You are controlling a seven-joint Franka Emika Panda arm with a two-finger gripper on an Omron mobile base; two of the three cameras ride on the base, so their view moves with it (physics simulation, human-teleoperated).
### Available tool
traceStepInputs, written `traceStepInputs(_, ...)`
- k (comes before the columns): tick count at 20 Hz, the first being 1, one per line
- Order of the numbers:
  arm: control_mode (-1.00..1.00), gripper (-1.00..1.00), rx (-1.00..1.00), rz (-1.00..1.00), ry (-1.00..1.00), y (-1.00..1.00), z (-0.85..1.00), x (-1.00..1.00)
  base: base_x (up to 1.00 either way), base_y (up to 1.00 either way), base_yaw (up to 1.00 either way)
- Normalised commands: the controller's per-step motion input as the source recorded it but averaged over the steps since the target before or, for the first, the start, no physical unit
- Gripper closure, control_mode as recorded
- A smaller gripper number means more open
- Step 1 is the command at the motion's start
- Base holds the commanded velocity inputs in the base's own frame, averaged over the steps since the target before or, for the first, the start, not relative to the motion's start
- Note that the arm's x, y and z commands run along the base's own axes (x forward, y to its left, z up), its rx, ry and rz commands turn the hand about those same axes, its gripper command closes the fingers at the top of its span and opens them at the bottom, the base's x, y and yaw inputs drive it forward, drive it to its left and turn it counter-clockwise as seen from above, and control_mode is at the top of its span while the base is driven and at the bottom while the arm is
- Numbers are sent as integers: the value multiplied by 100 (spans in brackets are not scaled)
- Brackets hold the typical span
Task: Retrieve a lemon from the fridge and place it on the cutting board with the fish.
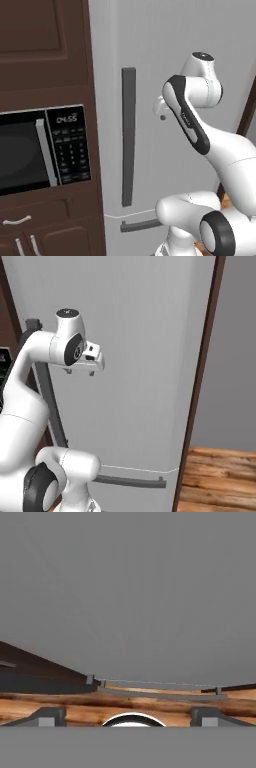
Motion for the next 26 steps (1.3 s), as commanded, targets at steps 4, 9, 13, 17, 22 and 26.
traceStepInputs(4, 100, -100, 0, 0, 0, 0, 0, 0, -39, 38, -39)
traceStepInputs(9, 100, -100, 0, 0, 0, 0, 0, 0, -40, 41, -44)
traceStepInputs(13, 100, -100, 0, 0, 0, 0, 0, 0, -43, 54, -41)
traceStepInputs(17, 100, -100, 0, 0, 0, 0, 0, 0, -65, 47, -37)
traceStepInputs(22, 100, -100, 0, 0, 0, 0, 0, 0, -55, 48, -27)
traceStepInputs(26, 100, -100, 0, 0, 0, 0, 0, 0, 0, 51, 0)
